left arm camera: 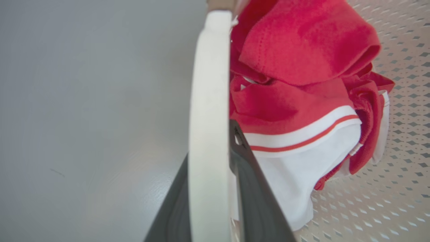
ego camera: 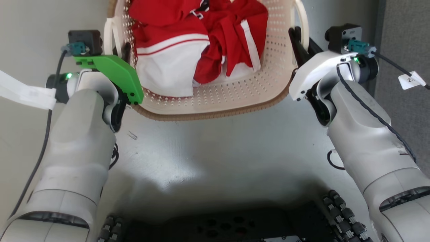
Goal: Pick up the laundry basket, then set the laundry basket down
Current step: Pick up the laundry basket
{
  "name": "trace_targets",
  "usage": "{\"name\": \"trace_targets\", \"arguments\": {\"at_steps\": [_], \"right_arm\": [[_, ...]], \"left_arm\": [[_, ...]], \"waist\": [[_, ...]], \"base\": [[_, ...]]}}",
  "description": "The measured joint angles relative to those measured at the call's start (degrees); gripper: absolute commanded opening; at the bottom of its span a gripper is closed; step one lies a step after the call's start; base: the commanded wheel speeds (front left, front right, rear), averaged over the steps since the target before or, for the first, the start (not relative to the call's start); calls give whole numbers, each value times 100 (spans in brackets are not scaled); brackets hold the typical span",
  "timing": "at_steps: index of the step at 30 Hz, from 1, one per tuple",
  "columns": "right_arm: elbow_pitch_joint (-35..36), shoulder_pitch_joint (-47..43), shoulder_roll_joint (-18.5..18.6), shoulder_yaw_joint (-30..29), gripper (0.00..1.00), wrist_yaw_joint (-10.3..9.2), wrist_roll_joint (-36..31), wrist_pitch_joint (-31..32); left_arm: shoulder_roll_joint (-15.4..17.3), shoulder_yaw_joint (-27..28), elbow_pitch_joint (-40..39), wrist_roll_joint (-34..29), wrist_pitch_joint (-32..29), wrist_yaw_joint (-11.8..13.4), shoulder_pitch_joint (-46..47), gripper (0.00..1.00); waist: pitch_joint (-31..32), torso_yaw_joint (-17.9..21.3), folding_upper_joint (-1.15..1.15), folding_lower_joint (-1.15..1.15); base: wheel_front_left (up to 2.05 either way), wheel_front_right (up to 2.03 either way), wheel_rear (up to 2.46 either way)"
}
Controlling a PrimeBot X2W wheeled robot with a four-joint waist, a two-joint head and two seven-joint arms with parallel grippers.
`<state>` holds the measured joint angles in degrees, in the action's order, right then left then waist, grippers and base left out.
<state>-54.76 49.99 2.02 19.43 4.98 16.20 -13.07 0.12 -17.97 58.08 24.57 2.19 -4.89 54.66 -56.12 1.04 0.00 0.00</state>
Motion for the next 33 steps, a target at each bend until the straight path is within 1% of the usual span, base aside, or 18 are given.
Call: {"name": "trace_targets", "arguments": {"at_steps": [9, 10, 14, 23, 25, 33], "right_arm": [[-383, -9, -20, 63, 0, 68, 0, -3], [-437, -13, -21, 68, 0, 107, 1, -3], [-630, -87, -47, 98, 0, 156, 55, -3], [-1035, -261, -122, 135, 0, 221, 176, 21], [-1101, -271, -124, 137, 0, 256, 204, 82], [-1371, -419, -187, 155, 0, 277, 369, 323]], "left_arm": [[-100, -54, 470, 112, 79, -73, -7, 0], [-108, -60, 525, 149, 48, -81, -9, 0], [-130, -64, 720, 252, -24, -141, -41, 0], [-205, -55, 1105, 489, -358, -243, -277, 0], [-220, -56, 1184, 568, -474, -252, -326, 0], [-245, -64, 1317, 653, -784, -269, -501, 0]], "waist": [[398, -5, 0, 0], [452, -8, 0, 0], [694, -14, 0, 0], [1309, -9, 0, 0], [1452, -3, 0, 0], [2022, 13, 0, 0]], "base": [[0, 0, 0], [0, 0, 0], [0, 0, 0], [0, 0, 0], [0, 0, 0], [0, 0, 0]]}}
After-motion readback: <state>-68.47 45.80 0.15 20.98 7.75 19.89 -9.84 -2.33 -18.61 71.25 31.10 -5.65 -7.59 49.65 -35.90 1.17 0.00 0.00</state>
